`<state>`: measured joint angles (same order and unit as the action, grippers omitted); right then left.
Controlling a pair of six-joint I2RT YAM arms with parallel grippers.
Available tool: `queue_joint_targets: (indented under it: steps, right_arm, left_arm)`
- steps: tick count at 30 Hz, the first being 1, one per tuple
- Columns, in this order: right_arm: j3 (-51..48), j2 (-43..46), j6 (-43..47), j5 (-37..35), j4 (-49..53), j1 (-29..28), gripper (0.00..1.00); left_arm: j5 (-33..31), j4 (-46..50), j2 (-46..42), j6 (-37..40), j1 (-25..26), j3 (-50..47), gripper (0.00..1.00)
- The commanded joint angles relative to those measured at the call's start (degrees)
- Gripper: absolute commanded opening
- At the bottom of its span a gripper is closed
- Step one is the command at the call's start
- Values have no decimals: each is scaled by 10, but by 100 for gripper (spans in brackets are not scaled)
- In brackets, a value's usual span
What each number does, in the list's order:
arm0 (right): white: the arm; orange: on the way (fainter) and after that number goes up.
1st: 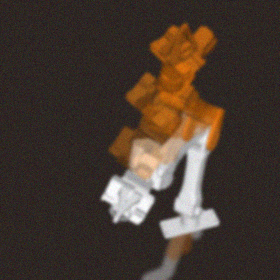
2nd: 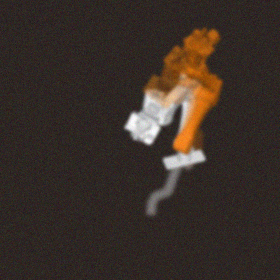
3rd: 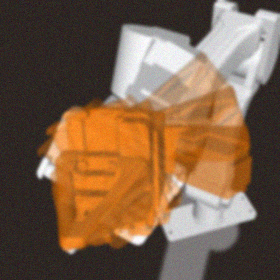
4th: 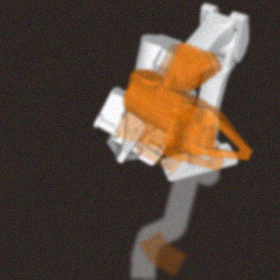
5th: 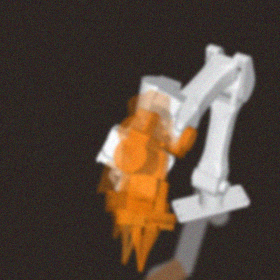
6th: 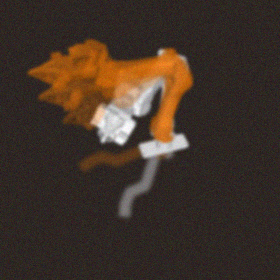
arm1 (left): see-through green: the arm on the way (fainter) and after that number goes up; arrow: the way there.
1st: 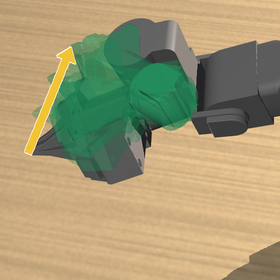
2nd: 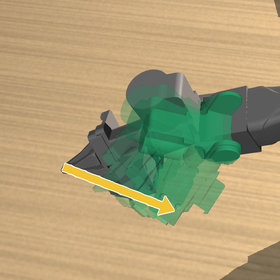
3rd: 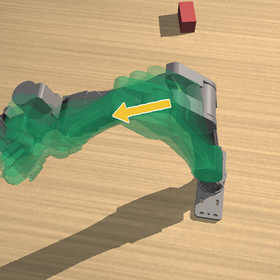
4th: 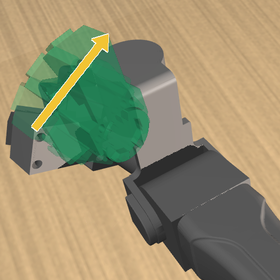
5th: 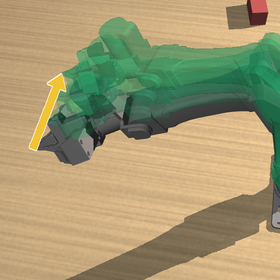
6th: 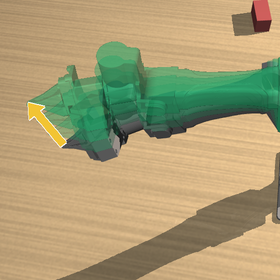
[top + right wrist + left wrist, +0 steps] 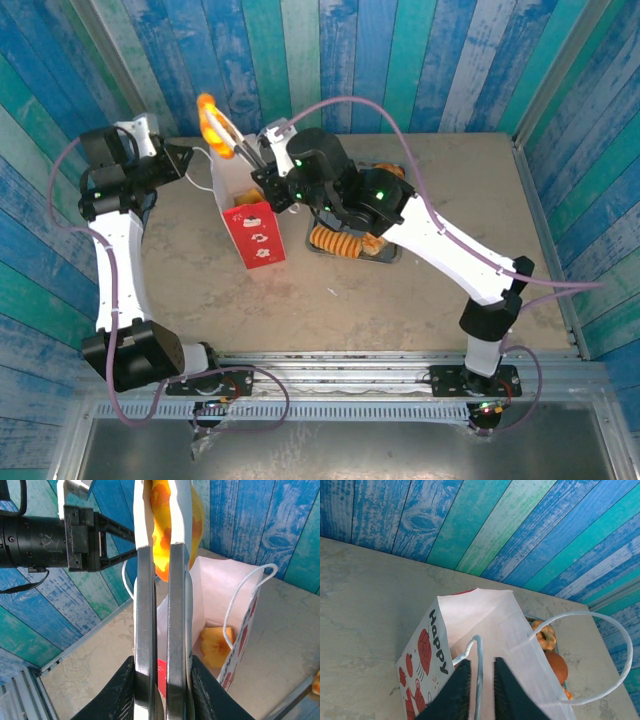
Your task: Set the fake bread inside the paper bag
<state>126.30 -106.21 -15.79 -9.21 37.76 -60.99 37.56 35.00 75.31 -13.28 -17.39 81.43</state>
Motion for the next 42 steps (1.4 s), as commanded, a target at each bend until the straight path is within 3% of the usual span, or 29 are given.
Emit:
queue_joint_targets:
  steps: [1,11,27,42]
  right_arm:
    - [37,-23,-7,-14,4,-5,17]
    - [62,-82,-9,-46,58,-5,18]
    - [47,-110,-26,-48,112,16,21]
    - [26,-107,-36,-40,118,28,36]
  left_arm:
    - [-8,-8,2,11,1,-7,13]
    - [-41,-7,-16,18,1,-16,0]
    - [-55,0,-28,34,1,-26,0]
    - [-39,-4,-30,33,1,-29,0]
